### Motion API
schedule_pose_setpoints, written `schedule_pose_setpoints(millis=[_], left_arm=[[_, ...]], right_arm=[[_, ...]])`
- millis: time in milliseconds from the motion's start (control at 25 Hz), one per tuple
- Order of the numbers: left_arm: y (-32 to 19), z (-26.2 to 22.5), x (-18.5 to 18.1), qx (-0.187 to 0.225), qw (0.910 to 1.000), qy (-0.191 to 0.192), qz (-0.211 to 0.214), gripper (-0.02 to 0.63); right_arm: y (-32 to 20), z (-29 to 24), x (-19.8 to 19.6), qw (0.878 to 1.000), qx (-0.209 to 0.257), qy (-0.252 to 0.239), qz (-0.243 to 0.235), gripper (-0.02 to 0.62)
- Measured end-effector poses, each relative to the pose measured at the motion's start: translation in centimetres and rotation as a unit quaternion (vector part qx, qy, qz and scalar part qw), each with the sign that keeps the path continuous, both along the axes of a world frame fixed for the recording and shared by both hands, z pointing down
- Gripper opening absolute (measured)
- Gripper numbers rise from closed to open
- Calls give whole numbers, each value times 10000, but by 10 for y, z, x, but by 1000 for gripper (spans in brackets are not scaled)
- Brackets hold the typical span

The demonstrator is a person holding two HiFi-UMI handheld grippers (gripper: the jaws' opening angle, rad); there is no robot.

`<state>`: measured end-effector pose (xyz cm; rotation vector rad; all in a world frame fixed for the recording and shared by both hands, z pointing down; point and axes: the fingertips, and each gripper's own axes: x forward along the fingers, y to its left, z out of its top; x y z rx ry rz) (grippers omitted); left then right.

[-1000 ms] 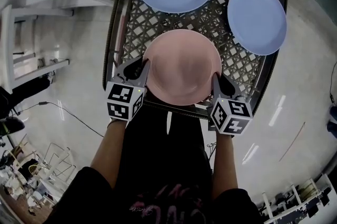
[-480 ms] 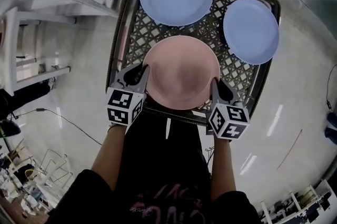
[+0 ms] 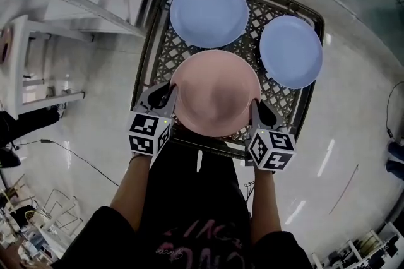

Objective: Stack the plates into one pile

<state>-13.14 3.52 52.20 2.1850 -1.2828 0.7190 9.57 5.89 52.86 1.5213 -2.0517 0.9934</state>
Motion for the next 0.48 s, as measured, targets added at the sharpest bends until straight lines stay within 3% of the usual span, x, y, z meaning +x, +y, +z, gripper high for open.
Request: schedule_pose_setpoints(millis=[480], left_arm=[[-12,-45,-7,347,9990,103,-263,34]], right_arm=[[-19,-45,-6,9993,354,-56,-88,34]])
